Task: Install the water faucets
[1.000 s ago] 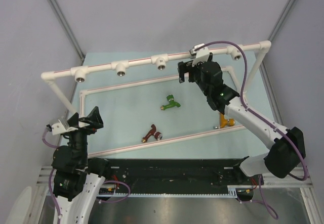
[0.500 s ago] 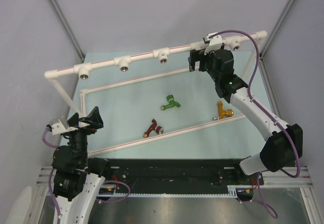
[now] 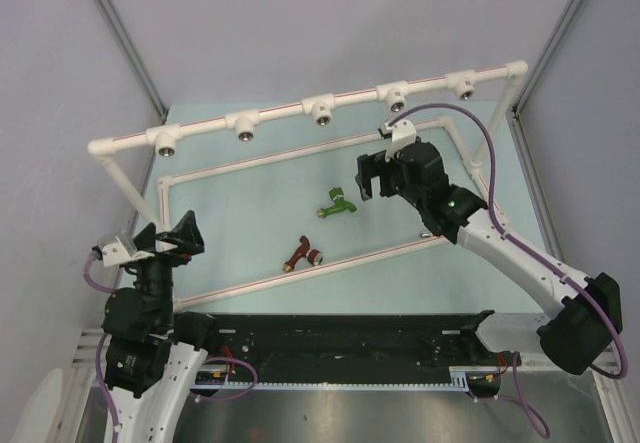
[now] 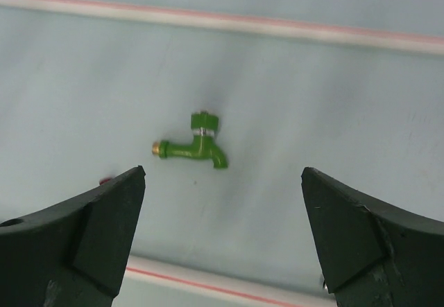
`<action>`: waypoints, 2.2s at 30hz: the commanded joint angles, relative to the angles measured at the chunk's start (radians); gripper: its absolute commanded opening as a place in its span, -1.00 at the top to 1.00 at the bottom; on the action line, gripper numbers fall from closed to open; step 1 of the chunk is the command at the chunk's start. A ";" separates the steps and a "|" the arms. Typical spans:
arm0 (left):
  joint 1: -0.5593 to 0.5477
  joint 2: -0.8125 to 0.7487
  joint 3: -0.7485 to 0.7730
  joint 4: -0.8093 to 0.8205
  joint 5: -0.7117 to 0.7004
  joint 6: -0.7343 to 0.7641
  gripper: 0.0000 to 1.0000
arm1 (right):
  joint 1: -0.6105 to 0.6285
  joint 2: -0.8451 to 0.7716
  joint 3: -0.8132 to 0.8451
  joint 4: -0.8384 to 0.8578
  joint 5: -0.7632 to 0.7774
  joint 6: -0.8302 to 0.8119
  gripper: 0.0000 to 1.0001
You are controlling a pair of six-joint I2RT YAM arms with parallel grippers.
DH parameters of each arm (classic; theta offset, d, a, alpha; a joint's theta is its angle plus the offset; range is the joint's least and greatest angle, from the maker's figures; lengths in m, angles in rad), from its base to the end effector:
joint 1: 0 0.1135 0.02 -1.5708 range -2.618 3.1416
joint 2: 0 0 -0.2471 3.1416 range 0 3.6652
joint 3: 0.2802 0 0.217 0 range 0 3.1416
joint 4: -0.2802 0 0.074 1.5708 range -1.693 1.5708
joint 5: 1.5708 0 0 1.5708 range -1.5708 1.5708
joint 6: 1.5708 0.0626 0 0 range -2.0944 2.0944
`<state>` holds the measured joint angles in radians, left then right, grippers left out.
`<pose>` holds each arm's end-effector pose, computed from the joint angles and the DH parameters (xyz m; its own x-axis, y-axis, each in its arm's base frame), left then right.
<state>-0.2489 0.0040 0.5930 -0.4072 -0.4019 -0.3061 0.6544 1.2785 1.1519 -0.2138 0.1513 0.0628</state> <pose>0.0471 0.0133 0.3040 0.2111 -0.3398 -0.9165 -0.0866 0.9274 -0.3638 0.2369 0.1698 0.3380 -0.2951 -0.1482 -0.9439 -0.4714 0.8819 0.0089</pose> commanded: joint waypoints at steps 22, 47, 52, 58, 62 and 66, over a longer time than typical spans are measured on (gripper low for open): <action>-0.027 -0.144 0.030 -0.007 -0.023 0.001 -0.99 | -0.731 0.164 -0.466 0.525 -0.068 0.653 -0.99; -0.030 -0.098 0.022 0.010 -0.012 0.018 -1.00 | -0.915 0.725 -0.020 0.593 -0.282 0.577 -0.99; -0.030 -0.093 0.021 0.010 -0.009 0.018 -1.00 | -0.911 0.818 0.087 0.591 -0.364 0.556 -1.00; -0.030 -0.090 0.021 0.010 -0.009 0.019 -1.00 | -0.892 0.867 0.232 0.538 -0.410 0.487 -0.99; -0.030 -0.094 0.021 0.010 -0.009 0.019 -0.99 | -0.854 0.842 0.278 0.473 -0.421 0.439 -0.99; -0.030 -0.107 0.021 0.007 -0.011 0.018 -0.99 | -0.819 0.768 0.278 0.337 -0.411 0.372 -0.99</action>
<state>-0.2749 0.0040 0.5930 -0.4210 -0.4152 -0.2955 -0.2035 2.1418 1.3922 0.2447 -0.2672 0.5362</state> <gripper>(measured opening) 0.996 0.994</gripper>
